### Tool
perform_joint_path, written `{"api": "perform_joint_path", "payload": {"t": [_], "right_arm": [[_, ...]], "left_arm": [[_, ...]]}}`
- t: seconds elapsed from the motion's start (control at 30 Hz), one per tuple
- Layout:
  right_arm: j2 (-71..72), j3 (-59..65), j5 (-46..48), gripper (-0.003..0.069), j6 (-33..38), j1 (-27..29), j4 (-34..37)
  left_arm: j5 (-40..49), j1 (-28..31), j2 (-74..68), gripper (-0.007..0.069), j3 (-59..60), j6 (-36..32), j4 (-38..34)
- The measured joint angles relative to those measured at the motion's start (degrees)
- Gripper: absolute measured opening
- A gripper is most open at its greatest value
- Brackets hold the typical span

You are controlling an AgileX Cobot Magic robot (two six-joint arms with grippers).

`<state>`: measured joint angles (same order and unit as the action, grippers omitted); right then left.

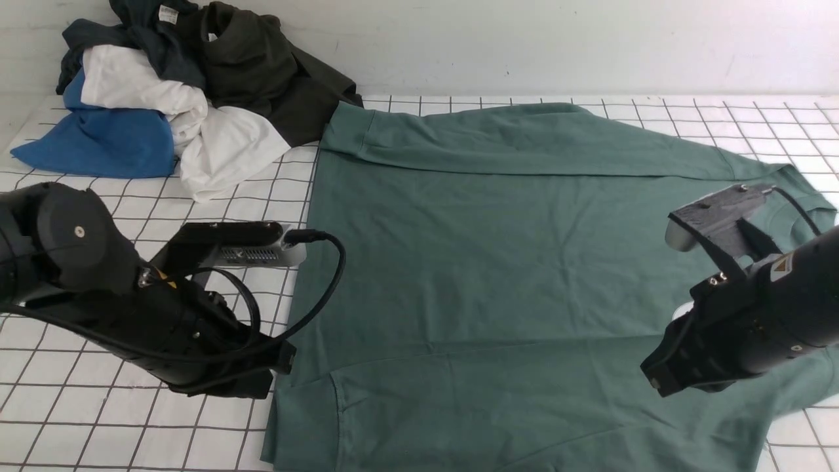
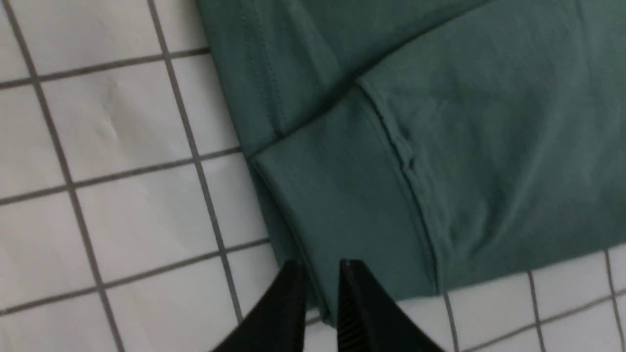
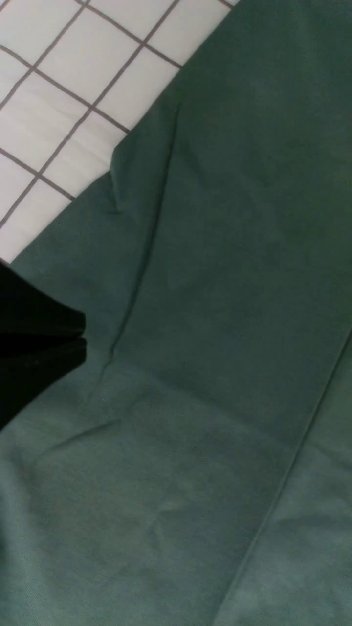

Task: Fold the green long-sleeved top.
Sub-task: Use the left arm to clamp the cuff closest to it, then use the left arm to drag and place the cuff at the centered position on the left edge of the fabric

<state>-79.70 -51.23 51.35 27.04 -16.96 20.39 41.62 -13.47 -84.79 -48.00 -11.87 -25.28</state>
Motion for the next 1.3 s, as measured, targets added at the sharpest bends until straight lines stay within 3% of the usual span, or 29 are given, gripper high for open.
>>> {"api": "perform_joint_path", "payload": {"t": [0.1,0.27,0.37,0.53,0.57,0.6,0.7,1.03,1.3], "right_arm": [[0.0,0.0,-0.2,-0.001,0.0,0.0,1.2],[0.0,0.0,-0.4,-0.001,0.0,0.0,1.4],[0.0,0.0,-0.4,-0.001,0.0,0.0,1.4],[0.0,0.0,-0.4,-0.001,0.0,0.0,1.6],[0.0,0.0,-0.4,-0.001,0.0,0.0,1.6],[0.0,0.0,-0.4,-0.001,0.0,0.0,1.6],[0.0,0.0,-0.4,-0.001,0.0,0.0,1.7],[0.0,0.0,-0.4,-0.001,0.2,0.0,1.8],[0.0,0.0,-0.9,-0.001,0.4,0.0,1.4]], "left_arm": [[-1.6,0.0,-3.8,0.0263,-0.1,-0.1,-1.0],[-3.0,0.0,-9.1,0.0363,-0.3,-1.1,-3.8],[-3.3,0.0,-10.9,0.0336,-0.8,-1.2,-4.4],[-5.3,-1.2,-12.2,0.0152,-1.2,-2.9,-4.4],[-5.4,-1.4,-12.2,0.0143,-1.2,-3.0,-4.4],[-6.2,-2.3,-12.3,0.008,-1.2,-3.8,-4.4],[-7.6,-3.9,-12.4,0.0009,-1.3,-5.4,-4.4],[-2.4,-6.9,-9.2,-0.0007,-12.8,-7.1,-0.9],[0.1,-6.9,-8.7,-0.0007,-27.7,-6.5,12.5]]}}
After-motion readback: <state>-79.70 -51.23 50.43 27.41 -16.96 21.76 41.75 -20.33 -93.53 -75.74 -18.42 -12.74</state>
